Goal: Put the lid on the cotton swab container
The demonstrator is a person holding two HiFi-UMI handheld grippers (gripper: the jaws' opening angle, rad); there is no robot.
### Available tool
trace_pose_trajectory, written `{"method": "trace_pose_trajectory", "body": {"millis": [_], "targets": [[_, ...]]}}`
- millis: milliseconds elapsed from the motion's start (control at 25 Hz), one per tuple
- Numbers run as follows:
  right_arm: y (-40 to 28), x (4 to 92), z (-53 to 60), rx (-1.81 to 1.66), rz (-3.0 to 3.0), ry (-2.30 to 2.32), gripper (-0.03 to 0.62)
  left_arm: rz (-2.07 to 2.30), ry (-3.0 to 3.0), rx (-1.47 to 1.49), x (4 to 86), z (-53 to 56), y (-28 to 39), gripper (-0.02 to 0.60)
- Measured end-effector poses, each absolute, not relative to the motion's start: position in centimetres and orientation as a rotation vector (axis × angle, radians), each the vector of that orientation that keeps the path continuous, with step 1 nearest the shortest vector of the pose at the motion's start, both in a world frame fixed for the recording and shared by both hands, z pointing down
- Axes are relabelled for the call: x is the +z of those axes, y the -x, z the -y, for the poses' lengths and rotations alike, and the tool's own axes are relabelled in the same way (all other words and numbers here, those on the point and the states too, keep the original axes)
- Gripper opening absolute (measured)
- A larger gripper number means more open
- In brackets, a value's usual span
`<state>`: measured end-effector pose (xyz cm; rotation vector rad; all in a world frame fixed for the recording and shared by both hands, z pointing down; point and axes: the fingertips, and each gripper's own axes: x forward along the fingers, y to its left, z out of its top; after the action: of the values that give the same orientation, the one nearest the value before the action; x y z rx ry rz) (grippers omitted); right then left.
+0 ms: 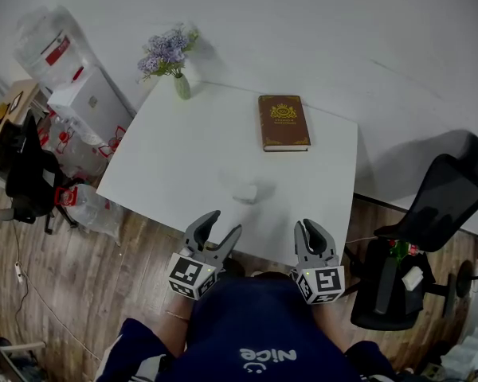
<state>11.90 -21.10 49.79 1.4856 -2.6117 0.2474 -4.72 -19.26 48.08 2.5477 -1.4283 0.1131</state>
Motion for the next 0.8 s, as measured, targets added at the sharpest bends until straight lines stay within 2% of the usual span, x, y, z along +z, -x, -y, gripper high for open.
{"method": "trace_pose_trajectory", "body": {"millis": [160,320,480,800], "targets": [[-11.9,49.4,21.0,0.226,2.632,-1.458,0.063,1.464,-2.548,0.093,47.8,18.9,4.5,0.188],[-12.0,49.2,20.9,0.22,2.631,-1.444,0.061,1.494,-2.538,0.068,47.2,18.8,4.5,0.045],[-11.6,49.4,20.5,0.226,2.627,-1.426,0.061,1.489,-2.541,0.064,47.0,18.8,4.4,0.02],[-11.7,49.6,20.5,0.199,2.599,-1.406,0.058,1.454,-2.556,0.096,47.4,18.4,3.6,0.02]]}}
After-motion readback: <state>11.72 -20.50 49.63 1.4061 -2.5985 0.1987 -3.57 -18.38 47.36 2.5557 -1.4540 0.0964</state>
